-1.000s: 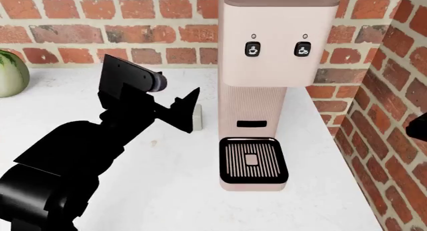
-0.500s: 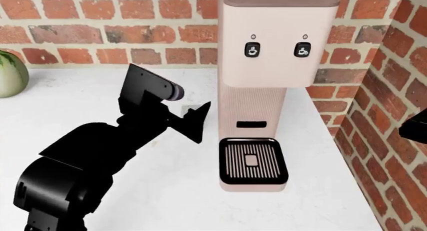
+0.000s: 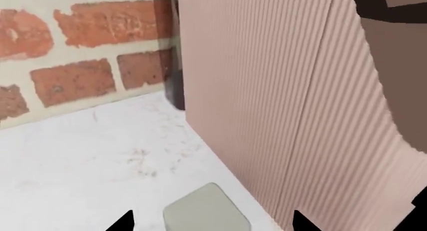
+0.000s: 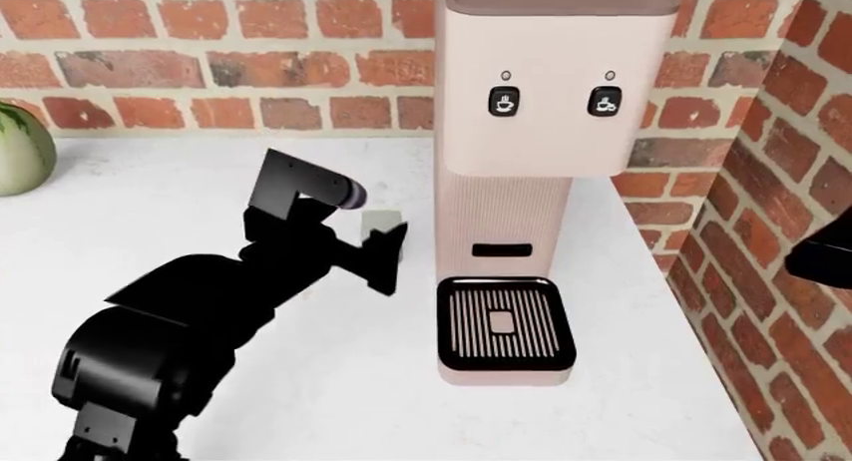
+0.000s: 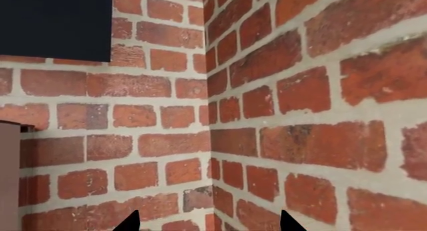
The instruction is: Pick the tofu from the counter and place it in the cabinet.
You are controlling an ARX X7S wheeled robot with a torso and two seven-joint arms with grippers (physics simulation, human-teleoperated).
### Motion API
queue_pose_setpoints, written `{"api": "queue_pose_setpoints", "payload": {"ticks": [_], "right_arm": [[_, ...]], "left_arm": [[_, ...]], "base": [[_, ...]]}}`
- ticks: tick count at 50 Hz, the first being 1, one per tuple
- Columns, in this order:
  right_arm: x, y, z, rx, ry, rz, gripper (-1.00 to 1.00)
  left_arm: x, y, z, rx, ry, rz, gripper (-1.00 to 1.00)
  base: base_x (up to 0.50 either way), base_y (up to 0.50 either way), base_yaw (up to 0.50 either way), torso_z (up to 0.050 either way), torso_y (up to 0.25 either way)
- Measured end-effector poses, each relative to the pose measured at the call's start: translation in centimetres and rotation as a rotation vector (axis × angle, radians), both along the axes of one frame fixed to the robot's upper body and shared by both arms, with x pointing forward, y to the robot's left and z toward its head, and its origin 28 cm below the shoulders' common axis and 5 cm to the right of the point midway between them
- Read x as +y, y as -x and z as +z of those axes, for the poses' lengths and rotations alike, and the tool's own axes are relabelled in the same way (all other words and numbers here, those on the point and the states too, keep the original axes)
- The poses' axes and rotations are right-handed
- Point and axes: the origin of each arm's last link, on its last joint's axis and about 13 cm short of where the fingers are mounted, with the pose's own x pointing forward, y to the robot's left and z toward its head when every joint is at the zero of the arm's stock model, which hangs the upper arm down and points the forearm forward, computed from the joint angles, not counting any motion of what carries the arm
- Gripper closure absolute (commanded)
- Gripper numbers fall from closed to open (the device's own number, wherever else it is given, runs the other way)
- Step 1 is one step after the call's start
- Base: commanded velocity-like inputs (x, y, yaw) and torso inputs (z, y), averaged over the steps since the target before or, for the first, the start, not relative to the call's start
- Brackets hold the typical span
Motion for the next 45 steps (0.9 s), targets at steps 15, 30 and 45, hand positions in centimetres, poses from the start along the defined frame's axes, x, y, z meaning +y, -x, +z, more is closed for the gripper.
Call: {"api": "queue_pose_setpoints", "payload": {"ticks": [15, 30, 45], "right_arm": [[0.4, -0.6, -0.2, 0.009, 0.0, 0.012, -1.0], [0.6, -1.1, -0.4, 0.015, 0.003, 0.02, -1.0], [0.7, -1.3, -0.6, 0.017, -0.001, 0.024, -1.0]], "left_arm": [[-0.5, -0.5, -1.2, 0.053, -0.028, -0.038, -1.0], [-0.8, -1.6, -3.5, 0.166, -0.007, 0.013, -1.0], [-1.3, -3.0, -3.6, 0.166, -0.007, 0.056, 1.0]], "base": [[0.0, 0.0, 0.0, 0.0, 0.0], [0.0, 0.0, 0.0, 0.0, 0.0], [0.0, 0.0, 0.0, 0.0, 0.0]]}}
